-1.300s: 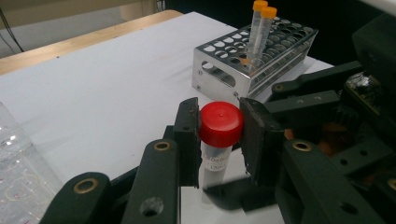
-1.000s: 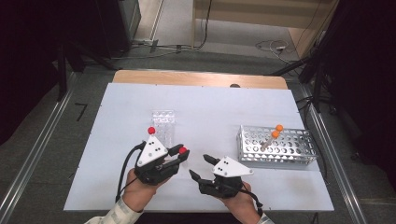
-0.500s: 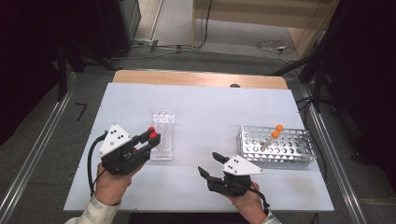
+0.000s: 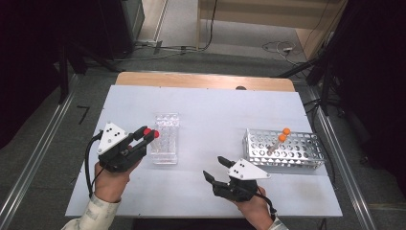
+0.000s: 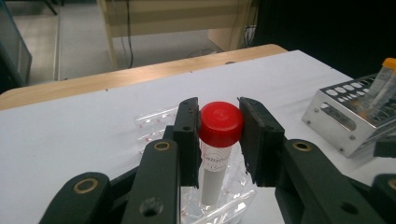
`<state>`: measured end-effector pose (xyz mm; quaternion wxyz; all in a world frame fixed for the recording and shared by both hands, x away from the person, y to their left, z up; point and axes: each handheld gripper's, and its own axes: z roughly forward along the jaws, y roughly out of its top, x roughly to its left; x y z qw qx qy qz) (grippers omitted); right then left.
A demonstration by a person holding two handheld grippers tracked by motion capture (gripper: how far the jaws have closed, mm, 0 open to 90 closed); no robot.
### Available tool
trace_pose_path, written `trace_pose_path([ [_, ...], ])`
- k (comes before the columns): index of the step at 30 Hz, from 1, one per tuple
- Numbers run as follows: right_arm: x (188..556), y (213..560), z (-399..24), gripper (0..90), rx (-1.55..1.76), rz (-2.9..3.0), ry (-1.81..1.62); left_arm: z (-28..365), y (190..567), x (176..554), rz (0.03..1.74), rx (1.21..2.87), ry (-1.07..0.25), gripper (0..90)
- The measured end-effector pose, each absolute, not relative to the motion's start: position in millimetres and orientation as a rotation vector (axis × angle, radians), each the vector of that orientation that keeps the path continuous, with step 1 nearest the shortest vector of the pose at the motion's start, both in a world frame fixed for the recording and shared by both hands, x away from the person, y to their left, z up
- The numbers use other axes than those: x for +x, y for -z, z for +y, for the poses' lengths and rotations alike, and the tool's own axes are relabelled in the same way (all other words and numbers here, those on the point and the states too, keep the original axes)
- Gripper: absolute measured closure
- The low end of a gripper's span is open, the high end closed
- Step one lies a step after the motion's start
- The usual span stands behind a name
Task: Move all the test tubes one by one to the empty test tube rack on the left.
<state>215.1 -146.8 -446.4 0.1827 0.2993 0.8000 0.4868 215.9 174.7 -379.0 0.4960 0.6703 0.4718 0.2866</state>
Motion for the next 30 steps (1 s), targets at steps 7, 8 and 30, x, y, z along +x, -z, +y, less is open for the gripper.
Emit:
trace_pose_path([
  [7, 215, 446, -147, 33.4, 0.842, 2.256, -1.374, 173, 388, 220, 1.152, 1.623, -0.729, 69.6],
  [8, 215, 446, -147, 33.5, 0.844, 2.256, -1.373, 172, 390, 220, 1.153, 1.630, -0.734, 69.6],
  [30, 215, 447, -147, 33.8, 0.836, 2.262, -1.365, 162, 418, 230, 1.197, 1.736, -0.743, 65.6],
])
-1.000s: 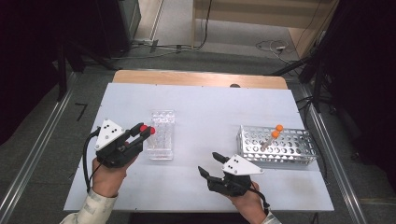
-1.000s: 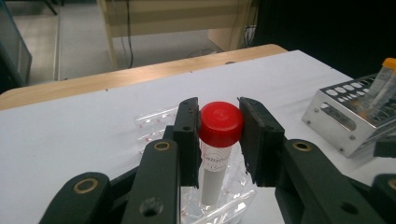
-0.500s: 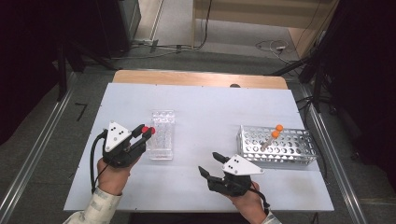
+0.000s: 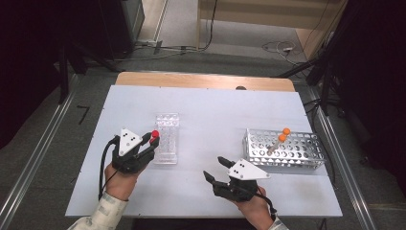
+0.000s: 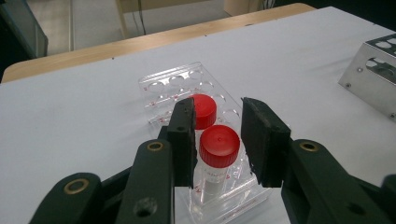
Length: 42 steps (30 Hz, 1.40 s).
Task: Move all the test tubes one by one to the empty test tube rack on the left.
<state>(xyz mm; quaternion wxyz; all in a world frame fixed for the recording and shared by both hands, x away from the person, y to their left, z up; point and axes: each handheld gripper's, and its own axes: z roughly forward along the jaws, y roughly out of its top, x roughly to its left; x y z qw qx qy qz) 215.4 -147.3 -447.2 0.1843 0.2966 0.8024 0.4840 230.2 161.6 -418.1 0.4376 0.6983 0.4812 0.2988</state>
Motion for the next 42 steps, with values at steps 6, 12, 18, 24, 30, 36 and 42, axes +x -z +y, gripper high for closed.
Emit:
trace_pose_path([
  [6, 215, 446, -148, 33.9, 0.839, 2.258, -1.363, 162, 415, 229, 1.196, 1.724, -0.743, 61.2],
  [12, 216, 444, -154, 34.2, 0.851, 2.243, -1.362, 161, 410, 225, 1.177, 1.683, -0.714, 45.5],
  [18, 218, 441, -166, 34.4, 0.886, 2.204, -1.353, 157, 408, 225, 1.175, 1.676, -0.656, 25.3],
  [24, 223, 438, -186, 35.8, 0.954, 2.145, -1.321, 157, 407, 225, 1.170, 1.661, -0.643, 23.7],
  [30, 224, 434, -208, 36.0, 0.989, 2.089, -1.298, 157, 407, 225, 1.175, 1.657, -0.646, 22.5],
  [36, 221, 432, -232, 37.1, 1.029, 2.028, -1.266, 157, 407, 224, 1.178, 1.651, -0.651, 22.3],
  [42, 218, 431, -255, 37.5, 1.083, 1.969, -1.234, 156, 406, 224, 1.175, 1.650, -0.651, 22.4],
])
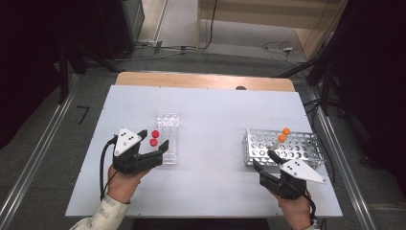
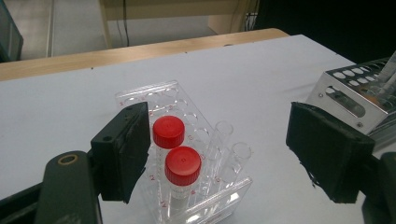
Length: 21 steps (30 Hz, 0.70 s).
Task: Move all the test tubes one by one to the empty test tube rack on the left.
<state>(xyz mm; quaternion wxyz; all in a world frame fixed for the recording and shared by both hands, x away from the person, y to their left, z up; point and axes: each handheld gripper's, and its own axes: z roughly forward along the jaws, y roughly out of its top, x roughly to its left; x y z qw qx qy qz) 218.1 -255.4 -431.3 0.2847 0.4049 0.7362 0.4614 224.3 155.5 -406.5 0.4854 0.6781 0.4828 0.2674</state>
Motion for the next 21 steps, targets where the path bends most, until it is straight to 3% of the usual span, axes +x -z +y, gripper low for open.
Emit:
trace_pose_path([
  [12, 232, 440, -284, 43.1, 1.215, 1.829, -1.164, 155, 406, 224, 1.167, 1.647, -0.650, 22.4],
  [18, 252, 452, -290, 55.5, 1.304, 1.770, -1.156, 153, 406, 224, 1.163, 1.653, -0.653, 22.4],
  [21, 262, 456, -292, 57.6, 1.343, 1.761, -1.167, 152, 406, 224, 1.159, 1.651, -0.658, 22.4],
])
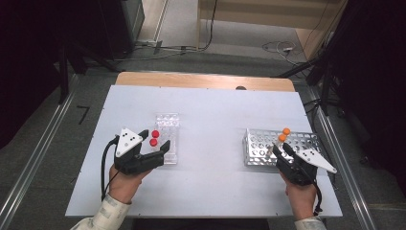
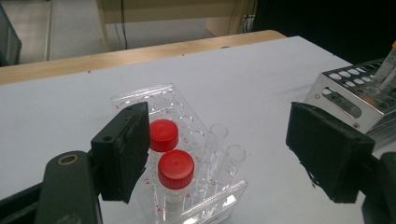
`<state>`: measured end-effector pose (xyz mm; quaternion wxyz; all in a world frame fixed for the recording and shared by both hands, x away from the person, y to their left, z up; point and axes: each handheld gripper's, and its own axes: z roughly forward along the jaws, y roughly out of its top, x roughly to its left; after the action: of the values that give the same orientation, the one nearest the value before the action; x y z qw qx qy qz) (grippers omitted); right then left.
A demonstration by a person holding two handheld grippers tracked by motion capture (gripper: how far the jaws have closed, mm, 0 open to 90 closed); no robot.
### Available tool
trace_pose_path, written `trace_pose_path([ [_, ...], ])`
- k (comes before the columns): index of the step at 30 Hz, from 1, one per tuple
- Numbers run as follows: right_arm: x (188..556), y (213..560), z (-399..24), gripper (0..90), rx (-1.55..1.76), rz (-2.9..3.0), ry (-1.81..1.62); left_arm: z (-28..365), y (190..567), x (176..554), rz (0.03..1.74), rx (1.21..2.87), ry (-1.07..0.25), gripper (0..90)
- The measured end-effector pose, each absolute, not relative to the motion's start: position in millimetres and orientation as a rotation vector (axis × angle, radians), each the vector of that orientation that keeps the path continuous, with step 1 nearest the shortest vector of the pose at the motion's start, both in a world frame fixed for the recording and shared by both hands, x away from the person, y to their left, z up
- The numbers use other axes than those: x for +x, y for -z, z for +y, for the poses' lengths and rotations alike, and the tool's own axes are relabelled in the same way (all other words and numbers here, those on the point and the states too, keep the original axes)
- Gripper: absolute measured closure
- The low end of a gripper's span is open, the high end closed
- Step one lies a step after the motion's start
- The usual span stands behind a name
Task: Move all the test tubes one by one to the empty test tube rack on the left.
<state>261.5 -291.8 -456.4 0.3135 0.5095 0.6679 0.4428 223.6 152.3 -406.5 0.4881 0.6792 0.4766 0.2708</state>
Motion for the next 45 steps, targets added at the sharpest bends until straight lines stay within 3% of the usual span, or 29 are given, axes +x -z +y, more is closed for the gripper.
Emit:
trace_pose_path([
  [24, 276, 466, -290, 71.4, 1.356, 1.761, -1.120, 148, 407, 223, 1.150, 1.663, -0.654, 22.4],
  [45, 246, 411, -278, 71.6, 1.191, 1.686, -1.248, 144, 406, 223, 1.171, 1.662, -0.659, 12.6],
])
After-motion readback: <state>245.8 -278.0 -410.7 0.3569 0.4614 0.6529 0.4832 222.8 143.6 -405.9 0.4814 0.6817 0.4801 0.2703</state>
